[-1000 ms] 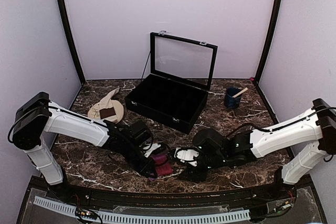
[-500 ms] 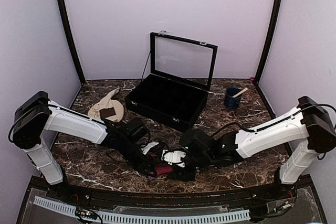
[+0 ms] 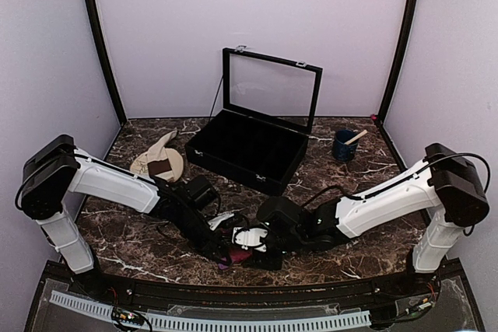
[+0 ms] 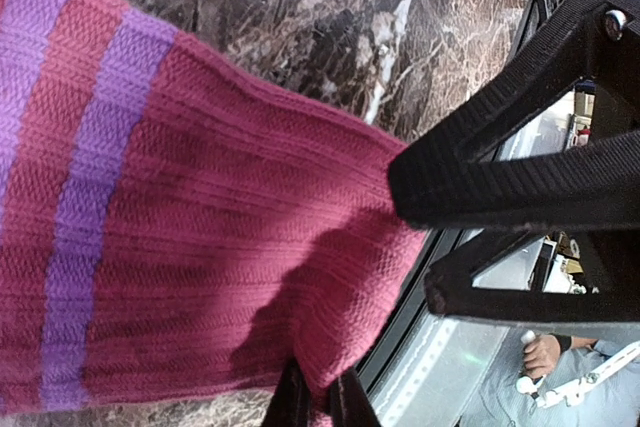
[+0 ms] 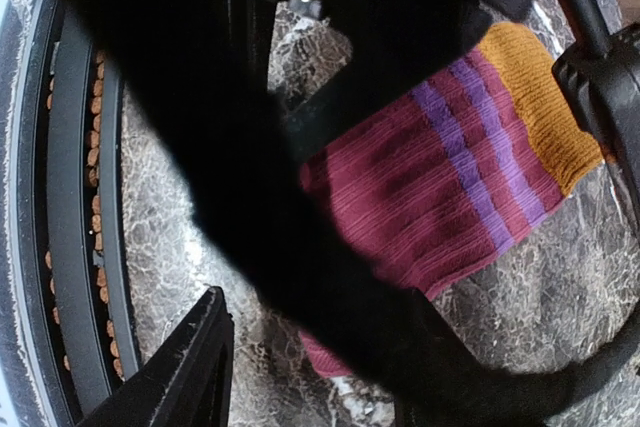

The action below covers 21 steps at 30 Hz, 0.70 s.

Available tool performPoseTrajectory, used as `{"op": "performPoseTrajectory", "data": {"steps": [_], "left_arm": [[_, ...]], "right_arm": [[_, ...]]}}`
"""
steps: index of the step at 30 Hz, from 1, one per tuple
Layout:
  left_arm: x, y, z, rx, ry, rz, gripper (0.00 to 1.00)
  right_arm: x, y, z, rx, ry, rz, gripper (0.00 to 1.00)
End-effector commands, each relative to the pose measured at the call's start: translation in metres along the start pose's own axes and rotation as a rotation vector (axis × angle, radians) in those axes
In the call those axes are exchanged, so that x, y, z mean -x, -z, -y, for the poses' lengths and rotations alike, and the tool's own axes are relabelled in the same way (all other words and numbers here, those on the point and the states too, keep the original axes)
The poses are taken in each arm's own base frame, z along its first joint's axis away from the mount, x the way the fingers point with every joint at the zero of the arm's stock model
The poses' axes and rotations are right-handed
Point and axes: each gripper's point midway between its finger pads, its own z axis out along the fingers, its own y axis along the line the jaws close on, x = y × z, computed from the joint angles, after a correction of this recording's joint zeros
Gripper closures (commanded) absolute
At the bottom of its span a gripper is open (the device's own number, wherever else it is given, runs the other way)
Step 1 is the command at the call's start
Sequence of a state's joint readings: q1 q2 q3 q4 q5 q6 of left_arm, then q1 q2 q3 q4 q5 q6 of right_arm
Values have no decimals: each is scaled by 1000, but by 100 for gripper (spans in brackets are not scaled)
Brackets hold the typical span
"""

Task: Roll the socks
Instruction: Roll the sock at the center of the board.

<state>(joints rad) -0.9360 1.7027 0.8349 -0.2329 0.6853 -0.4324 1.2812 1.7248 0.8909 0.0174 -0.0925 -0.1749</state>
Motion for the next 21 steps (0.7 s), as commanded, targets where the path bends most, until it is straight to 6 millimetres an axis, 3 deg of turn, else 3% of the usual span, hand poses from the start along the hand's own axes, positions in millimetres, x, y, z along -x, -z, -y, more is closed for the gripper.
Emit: {"op": "performPoseTrajectory", "data": {"steps": [1,13,21], "left_arm": [[-6,0,0,-35,7,-26,100],[-8,5,-2,-76,21,-32,100],[-9,6,-5,-86,39,-35,100]], "right_arm": [[19,-5,3,-20,34,48,51],[9,-15,2,-11,30,26,64],[8,-19,3,-10,30,14,81]]}}
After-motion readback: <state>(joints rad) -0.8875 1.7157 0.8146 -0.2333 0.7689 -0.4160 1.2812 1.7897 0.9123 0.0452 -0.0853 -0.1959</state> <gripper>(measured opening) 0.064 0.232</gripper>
